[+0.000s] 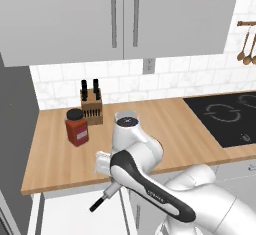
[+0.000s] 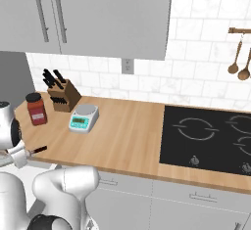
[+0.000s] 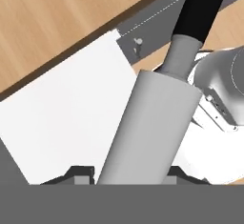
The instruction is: Pick the rolling pin from the drawer and place it on the counter.
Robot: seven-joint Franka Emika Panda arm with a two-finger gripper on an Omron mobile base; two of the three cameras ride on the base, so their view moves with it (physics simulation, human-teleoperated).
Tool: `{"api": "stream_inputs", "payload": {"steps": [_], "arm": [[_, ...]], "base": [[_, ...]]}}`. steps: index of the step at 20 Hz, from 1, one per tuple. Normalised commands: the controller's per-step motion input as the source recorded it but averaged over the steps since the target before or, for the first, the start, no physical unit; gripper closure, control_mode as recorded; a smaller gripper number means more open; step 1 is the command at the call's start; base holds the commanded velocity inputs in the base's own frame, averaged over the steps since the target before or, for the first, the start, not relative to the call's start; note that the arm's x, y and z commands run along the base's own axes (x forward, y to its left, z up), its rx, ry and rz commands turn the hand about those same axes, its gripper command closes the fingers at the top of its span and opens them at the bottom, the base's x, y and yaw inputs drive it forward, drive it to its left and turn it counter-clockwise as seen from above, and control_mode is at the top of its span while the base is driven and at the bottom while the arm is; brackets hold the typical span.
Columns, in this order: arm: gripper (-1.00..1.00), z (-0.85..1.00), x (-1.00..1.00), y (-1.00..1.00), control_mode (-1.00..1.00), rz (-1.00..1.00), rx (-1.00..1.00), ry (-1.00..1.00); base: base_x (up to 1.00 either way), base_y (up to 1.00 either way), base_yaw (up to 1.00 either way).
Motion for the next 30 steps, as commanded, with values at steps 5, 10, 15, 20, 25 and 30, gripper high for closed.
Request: {"api": "stream_inputs", "payload": {"steps": [5, 10, 15, 20, 25, 30], "arm": [[1.0, 0.12, 0.63, -0.13, -1.0, -0.07, 0.0, -0.07], [1.0, 0.14, 0.88, 0.0, -1.0, -0.07, 0.0, 0.01], [1.0, 0.0, 0.71, -0.08, -1.0, -0.01, 0.0, 0.08], [1.0, -0.23, 0.51, -0.07, -1.0, 0.0, 0.0, 0.0], [1.0, -0.42, 0.41, 0.0, -1.0, 0.0, -0.01, 0.0], [1.0, -0.52, 0.23, 0.01, -1.0, -0.04, 0.0, 0.0]], "base": [[0.0, 0.0, 0.0], [0.0, 0.0, 0.0], [0.0, 0.0, 0.0], [0.0, 0.0, 0.0], [0.0, 0.0, 0.0], [0.0, 0.0, 0.0]]}}
